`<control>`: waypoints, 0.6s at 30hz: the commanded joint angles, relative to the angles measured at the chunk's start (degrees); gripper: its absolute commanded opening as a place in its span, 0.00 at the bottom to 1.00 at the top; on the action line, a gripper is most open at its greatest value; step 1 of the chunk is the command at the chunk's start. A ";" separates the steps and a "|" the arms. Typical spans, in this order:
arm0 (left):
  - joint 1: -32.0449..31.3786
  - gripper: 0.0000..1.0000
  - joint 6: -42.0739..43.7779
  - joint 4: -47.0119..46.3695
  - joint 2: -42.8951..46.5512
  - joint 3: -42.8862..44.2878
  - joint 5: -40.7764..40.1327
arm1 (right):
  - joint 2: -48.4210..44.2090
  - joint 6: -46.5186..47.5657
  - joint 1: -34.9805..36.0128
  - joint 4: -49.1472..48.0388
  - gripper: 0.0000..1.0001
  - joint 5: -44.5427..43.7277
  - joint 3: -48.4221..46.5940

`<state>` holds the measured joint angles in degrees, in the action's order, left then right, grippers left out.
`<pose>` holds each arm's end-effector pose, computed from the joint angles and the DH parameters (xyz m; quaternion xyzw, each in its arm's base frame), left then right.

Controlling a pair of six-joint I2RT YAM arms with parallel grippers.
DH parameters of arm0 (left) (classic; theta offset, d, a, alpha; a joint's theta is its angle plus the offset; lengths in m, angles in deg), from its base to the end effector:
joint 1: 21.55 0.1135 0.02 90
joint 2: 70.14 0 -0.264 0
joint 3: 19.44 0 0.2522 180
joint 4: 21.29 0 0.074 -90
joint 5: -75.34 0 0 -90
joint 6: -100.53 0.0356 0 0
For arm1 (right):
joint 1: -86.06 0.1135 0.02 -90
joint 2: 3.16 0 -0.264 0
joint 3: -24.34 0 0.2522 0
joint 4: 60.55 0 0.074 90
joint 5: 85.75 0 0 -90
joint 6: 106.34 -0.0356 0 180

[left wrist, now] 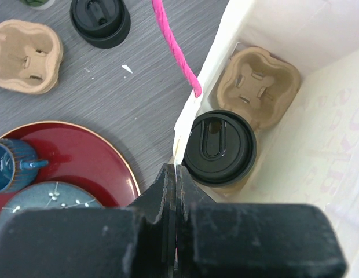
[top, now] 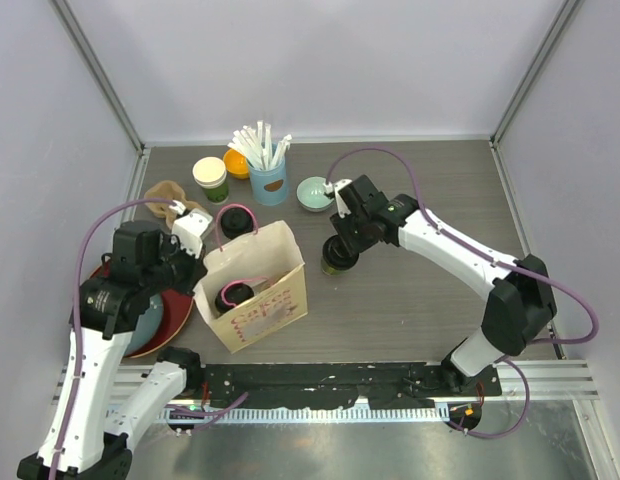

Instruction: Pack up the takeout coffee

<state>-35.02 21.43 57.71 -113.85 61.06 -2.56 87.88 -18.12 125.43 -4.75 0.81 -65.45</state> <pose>0.1069 -0.0333 0.3739 0.2336 0.8797 -0.1054 0.4005 0.2615 0.2118 0.2800 -0.3008 0.9101 0.0727 0.2755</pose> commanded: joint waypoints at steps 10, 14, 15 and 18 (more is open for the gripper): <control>0.20 0.00 -1.31 -7.14 -1.04 -1.00 7.41 | -6.68 -6.04 0.26 1.21 0.39 0.10 1.42; 0.20 0.00 -1.23 -6.26 -0.68 -0.03 6.80 | -3.60 -2.98 0.26 3.13 0.41 0.80 -4.20; 0.20 0.00 -0.97 -6.00 -0.59 0.32 6.62 | -3.77 -1.22 0.18 3.05 0.45 2.46 -5.00; 0.20 0.00 -0.88 -5.90 -0.24 -0.03 5.22 | -3.86 11.24 -0.26 1.91 0.54 9.04 -8.51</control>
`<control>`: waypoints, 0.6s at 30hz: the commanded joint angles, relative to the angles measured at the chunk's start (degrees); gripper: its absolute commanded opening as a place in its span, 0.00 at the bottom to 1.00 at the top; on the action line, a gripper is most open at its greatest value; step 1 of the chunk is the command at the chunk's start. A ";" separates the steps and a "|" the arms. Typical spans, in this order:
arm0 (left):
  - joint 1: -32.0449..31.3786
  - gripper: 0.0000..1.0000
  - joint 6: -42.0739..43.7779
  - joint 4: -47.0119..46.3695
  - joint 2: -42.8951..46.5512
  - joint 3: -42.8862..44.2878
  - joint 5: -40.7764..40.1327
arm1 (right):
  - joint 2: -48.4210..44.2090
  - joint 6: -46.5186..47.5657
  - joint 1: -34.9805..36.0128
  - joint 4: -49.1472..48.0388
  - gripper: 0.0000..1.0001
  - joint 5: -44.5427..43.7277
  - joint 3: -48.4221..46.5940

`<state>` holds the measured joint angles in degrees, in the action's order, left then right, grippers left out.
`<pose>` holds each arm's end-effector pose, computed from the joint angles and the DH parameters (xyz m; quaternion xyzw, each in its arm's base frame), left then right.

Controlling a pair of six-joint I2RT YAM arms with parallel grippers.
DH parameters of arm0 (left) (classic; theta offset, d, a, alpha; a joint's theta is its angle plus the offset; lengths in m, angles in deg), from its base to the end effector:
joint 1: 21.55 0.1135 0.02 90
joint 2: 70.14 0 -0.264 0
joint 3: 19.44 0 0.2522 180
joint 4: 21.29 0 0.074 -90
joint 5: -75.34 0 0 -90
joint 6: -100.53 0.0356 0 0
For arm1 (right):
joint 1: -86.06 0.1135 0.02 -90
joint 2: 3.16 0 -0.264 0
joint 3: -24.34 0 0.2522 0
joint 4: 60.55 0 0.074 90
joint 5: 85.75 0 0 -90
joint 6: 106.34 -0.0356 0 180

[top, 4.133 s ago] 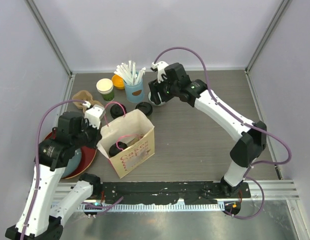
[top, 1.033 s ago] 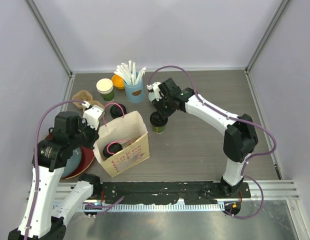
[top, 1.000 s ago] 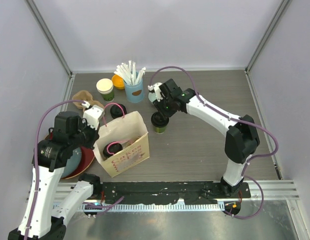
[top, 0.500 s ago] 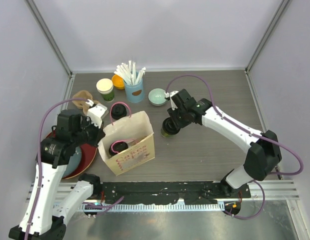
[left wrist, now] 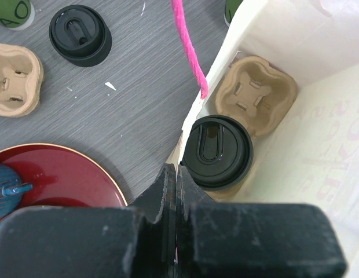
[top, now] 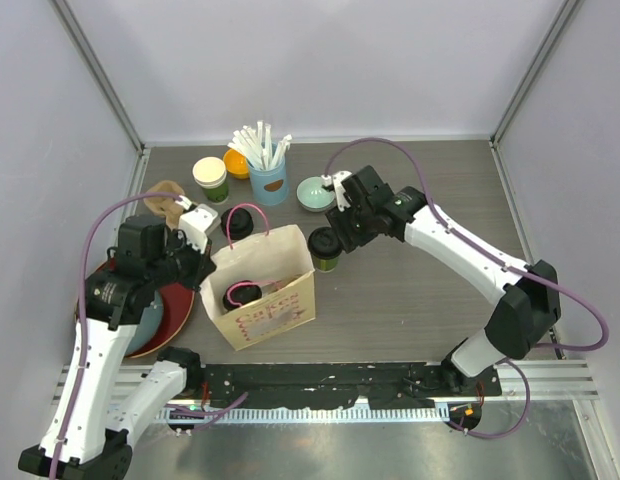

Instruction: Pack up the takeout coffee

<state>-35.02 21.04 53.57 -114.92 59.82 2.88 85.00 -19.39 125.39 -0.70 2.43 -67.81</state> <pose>0.1169 -0.0390 0.3723 0.2489 0.8642 -0.1491 0.4110 0.2518 0.2049 0.3042 -0.2932 0.9098 0.0919 0.2791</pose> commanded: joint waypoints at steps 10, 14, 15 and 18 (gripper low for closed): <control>0.20 0.00 -1.89 -1.08 2.15 0.86 -3.56 | 10.42 44.72 -3.47 -3.11 0.64 35.48 -19.13; 0.20 0.00 -3.38 -0.28 3.73 0.86 -9.18 | 20.09 19.28 -3.39 1.10 0.52 19.57 -34.43; 0.29 0.00 -3.64 -0.37 4.34 0.78 -10.15 | 20.47 13.57 -3.12 1.81 0.45 16.10 -35.85; 0.20 0.00 -4.17 -1.33 4.96 0.34 -11.21 | 14.43 -2.02 1.78 -6.57 0.52 -1.67 -28.16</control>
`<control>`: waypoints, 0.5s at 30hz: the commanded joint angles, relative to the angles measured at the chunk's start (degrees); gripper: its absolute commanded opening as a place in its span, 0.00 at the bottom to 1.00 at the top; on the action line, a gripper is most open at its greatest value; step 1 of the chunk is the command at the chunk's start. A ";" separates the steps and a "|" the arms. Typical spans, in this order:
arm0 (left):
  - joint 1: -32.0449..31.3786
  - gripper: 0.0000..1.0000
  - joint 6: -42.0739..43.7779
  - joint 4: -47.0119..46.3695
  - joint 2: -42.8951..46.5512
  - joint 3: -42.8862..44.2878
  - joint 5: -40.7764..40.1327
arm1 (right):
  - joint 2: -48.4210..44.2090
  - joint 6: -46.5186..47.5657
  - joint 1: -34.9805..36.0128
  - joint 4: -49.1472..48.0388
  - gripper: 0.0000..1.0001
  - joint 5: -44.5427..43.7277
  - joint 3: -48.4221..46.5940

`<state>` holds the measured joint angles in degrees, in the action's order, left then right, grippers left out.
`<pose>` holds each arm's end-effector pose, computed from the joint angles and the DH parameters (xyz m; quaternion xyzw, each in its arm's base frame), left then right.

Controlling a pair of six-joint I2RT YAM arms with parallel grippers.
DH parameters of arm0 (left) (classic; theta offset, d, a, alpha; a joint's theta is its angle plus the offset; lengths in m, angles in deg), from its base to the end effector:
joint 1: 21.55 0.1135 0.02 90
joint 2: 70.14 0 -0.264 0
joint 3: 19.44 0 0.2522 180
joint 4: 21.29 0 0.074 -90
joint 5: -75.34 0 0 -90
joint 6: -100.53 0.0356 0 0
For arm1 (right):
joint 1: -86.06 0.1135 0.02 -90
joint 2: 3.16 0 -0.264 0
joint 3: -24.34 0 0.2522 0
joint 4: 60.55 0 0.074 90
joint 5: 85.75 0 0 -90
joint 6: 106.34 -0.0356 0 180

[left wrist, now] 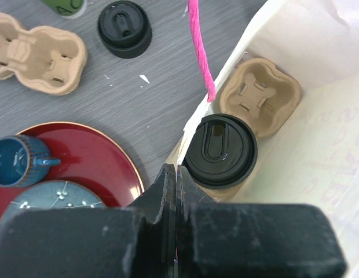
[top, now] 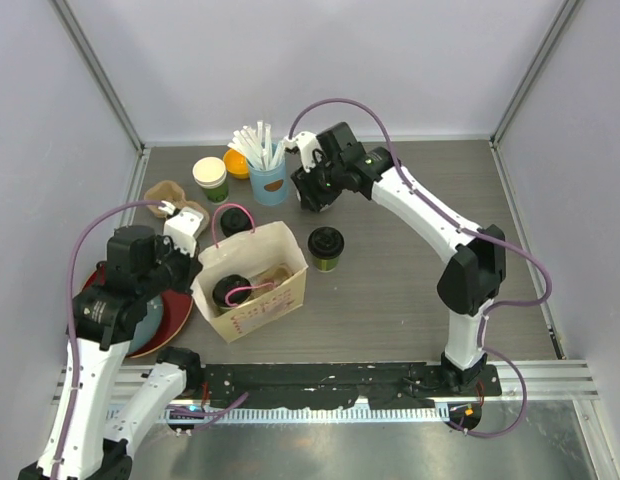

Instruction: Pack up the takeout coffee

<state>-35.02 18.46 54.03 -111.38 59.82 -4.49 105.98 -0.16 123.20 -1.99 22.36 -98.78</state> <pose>0.1025 -0.0310 0.3768 0.2044 0.8697 -0.1007 0.4378 0.3346 0.2673 0.3481 -0.4631 0.7869 0.2121 0.3485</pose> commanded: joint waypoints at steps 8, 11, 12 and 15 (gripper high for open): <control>0.20 0.00 -1.60 -2.41 -0.07 0.07 -2.35 | -11.94 -41.57 10.22 -6.84 0.40 -42.63 13.12; 0.20 0.00 -1.68 -2.41 -0.51 -0.10 -1.91 | -11.85 -43.68 11.45 -5.52 0.39 -45.52 14.79; 0.20 0.00 -1.68 -2.50 -0.69 -0.19 -1.91 | -11.67 -44.22 11.81 -4.90 0.39 -46.05 14.88; 0.20 0.00 -1.77 -2.50 -0.60 -0.19 -1.48 | -10.36 -45.45 12.42 -2.44 0.39 -48.16 14.53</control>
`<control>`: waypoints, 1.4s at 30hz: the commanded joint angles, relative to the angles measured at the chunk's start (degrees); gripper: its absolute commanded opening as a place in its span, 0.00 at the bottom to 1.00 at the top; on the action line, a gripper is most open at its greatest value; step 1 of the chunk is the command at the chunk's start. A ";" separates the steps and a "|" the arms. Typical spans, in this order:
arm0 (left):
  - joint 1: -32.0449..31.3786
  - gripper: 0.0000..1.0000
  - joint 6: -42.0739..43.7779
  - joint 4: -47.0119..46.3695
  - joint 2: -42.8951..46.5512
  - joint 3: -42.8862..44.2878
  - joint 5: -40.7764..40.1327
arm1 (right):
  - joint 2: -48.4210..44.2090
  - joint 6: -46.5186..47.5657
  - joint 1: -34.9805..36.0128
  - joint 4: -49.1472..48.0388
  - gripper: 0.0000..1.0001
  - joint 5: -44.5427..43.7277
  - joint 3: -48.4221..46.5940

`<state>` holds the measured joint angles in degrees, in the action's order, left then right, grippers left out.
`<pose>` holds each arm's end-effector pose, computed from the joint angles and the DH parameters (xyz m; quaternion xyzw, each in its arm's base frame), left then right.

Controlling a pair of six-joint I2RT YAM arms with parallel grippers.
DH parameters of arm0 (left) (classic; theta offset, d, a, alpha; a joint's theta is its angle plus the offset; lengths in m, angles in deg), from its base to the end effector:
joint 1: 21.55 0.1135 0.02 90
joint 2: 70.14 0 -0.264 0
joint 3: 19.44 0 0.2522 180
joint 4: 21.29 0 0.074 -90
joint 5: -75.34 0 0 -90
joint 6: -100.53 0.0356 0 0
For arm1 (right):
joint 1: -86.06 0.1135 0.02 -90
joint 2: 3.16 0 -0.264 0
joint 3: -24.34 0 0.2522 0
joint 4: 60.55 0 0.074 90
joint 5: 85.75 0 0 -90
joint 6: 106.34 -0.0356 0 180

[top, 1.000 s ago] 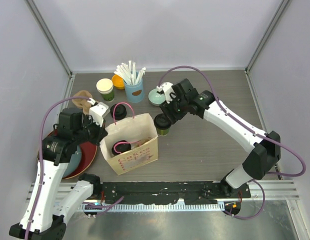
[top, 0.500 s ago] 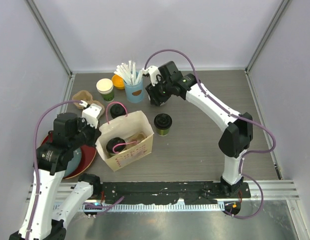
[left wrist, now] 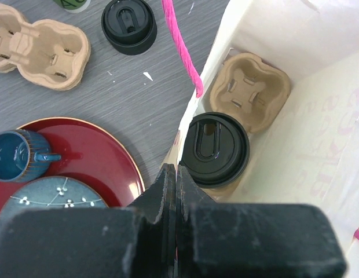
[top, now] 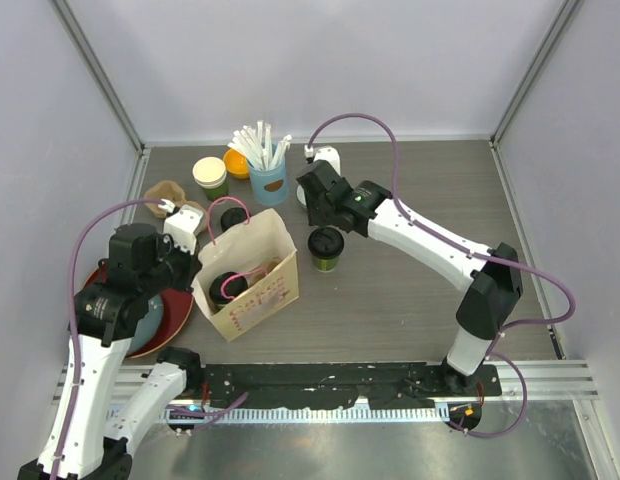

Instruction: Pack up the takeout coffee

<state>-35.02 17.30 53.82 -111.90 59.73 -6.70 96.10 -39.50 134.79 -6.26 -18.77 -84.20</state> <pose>0.1057 -0.0304 0.3757 0.1875 0.8762 -0.0879 0.4353 0.2656 0.2816 0.3392 -0.1259 0.8998 0.0708 0.4117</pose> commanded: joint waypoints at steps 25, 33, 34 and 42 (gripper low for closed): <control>0.20 0.00 0.44 -2.19 0.36 -0.10 2.05 | 13.67 -6.55 3.92 12.64 0.31 -9.50 -10.95; 0.29 0.00 0.53 -2.10 0.62 -0.10 2.32 | 15.70 -6.11 3.92 12.46 0.28 -8.97 -12.18; 0.20 0.00 0.53 -2.19 0.71 -0.10 2.40 | 15.87 -6.11 3.92 12.73 0.27 -8.97 -12.18; 0.29 0.00 0.36 -2.37 0.71 -0.11 2.67 | 14.39 -5.06 3.83 13.43 0.14 -9.23 -10.43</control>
<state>-35.02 17.17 53.68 -111.62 59.64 -5.54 112.08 -44.90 138.41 6.29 -26.58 -94.10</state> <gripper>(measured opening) 0.010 0.174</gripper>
